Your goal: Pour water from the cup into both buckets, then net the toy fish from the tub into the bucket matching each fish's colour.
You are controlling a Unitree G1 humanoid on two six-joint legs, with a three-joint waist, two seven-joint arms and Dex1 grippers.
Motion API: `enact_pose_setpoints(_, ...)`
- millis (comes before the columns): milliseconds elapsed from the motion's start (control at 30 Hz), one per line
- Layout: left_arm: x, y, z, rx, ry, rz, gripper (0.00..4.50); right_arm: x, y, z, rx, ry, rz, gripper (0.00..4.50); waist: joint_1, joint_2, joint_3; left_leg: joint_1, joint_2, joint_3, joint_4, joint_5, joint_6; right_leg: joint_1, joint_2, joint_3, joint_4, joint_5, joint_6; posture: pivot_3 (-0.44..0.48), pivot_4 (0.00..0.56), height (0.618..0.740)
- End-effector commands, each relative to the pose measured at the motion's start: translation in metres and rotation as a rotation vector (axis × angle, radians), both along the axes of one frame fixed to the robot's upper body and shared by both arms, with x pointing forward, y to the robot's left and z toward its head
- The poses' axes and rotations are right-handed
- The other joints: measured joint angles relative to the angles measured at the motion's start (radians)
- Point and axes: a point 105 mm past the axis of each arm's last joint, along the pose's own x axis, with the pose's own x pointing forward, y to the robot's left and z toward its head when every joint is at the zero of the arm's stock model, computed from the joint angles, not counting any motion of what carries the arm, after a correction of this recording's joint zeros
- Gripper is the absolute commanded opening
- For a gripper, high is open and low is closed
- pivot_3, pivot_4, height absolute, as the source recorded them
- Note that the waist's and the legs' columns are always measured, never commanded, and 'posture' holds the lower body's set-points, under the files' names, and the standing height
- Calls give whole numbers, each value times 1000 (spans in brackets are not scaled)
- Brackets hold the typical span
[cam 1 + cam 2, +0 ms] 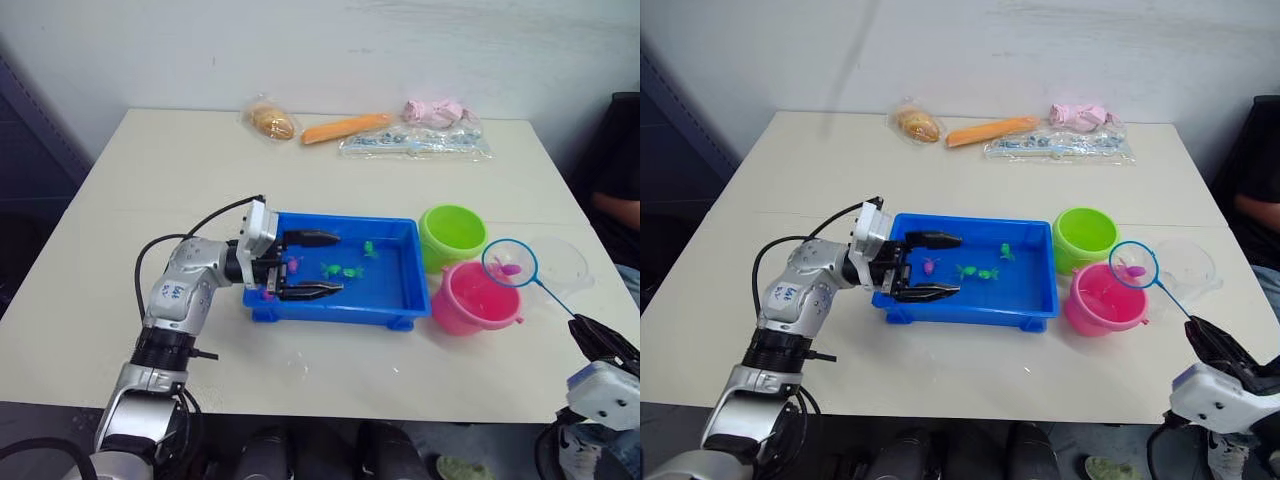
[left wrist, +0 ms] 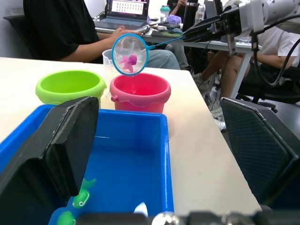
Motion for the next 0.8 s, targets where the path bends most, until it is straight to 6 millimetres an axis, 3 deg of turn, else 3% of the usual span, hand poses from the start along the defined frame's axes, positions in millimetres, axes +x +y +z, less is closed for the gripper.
enact_pose_setpoints(33, -5, -3, 9, -14, -55, -7, 4452, 1, 2, -6, -60, -48, 28, 0, 0, 0, 0, 0, 0, 0, 0, 0, 0, 0, 0, 0, 0, 0, 0, 0, 150, 740)
enact_pose_setpoints(300, -4, 0, 9, -10, -53, 4, 4452, 1, 0, -8, -179, -115, 17, 0, -1, 0, 0, 1, 1, 0, 0, 0, 0, 0, 0, 1, 0, 0, -1, 0, 150, 740)
enact_pose_setpoints(467, -5, 1, 9, -7, -52, 3, 4452, -2, 2, -20, -207, -74, 29, 0, -1, 0, 0, 1, 1, 0, 0, 0, 0, 0, 0, 1, 0, -1, -1, 0, 150, 740)
enact_pose_setpoints(533, -7, -1, 8, -3, -48, -7, 4452, 0, 8, -18, -196, -97, 41, 0, -3, 0, 0, 1, 1, 0, 0, 0, 0, 0, 0, 1, 0, -1, -1, 0, 150, 740)
enact_pose_setpoints(633, -8, -1, 8, -3, -43, -8, 4452, 0, -6, -13, -190, -127, -36, 0, -6, 0, 0, 1, 1, 0, 0, 0, 0, 0, 0, 1, 0, -1, -1, 0, 150, 740)
enact_pose_setpoints(800, -8, -1, 8, -3, -40, -3, 4452, -6, -5, -17, -131, -115, -62, 0, -3, 0, 0, 1, 1, 0, 0, 0, 0, 0, 0, 0, 0, -1, -2, 0, 150, 740)
